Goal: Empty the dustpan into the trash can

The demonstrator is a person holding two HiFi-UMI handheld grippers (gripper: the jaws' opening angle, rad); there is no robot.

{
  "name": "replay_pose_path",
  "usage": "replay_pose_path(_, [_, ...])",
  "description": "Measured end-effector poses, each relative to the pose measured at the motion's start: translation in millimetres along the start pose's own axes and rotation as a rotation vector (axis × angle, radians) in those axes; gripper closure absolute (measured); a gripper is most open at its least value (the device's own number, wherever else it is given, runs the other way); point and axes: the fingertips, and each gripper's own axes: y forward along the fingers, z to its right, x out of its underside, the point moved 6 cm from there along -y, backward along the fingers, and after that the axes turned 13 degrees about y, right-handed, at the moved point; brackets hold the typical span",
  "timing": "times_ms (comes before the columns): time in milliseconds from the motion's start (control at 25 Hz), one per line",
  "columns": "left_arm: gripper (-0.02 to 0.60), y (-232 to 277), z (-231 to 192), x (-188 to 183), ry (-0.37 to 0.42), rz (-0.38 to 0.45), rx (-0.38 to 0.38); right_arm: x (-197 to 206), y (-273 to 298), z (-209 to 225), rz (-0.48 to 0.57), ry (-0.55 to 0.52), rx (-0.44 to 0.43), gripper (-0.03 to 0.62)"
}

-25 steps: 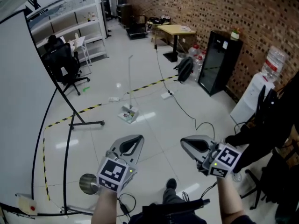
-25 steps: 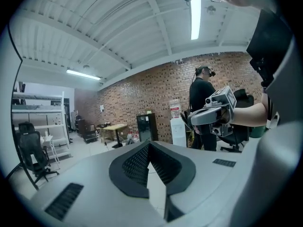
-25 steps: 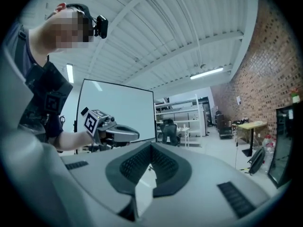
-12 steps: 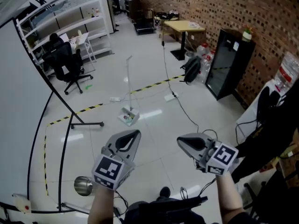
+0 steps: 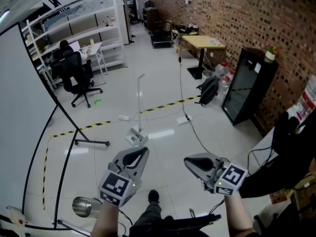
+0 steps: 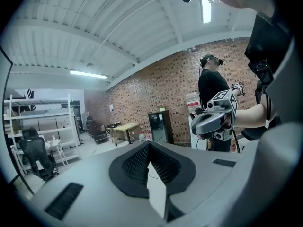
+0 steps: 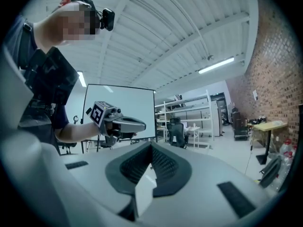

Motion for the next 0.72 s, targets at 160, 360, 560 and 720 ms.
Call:
replay_pose_path(160, [0.584,26,-19,14,-0.036,-0.001,0.011,-1,13,32,-0.015,0.034,0.020,0.580])
replay_pose_path(360, [0.584,65,-79,33,0.024,0.010,-0.190,-24,50,83,-0.003,0.049,0.073,0.580])
replay_pose_path(560, [0.584,120,-135,54,-0.070,0.075,-0.103,-53,93,130,-0.018,0.034,0.116,0.580])
replay_pose_path(720, [0.584,149,-174,70,-0.080,0.086,-0.091,-67,131,168,-0.032,0.022,0.135,0.580])
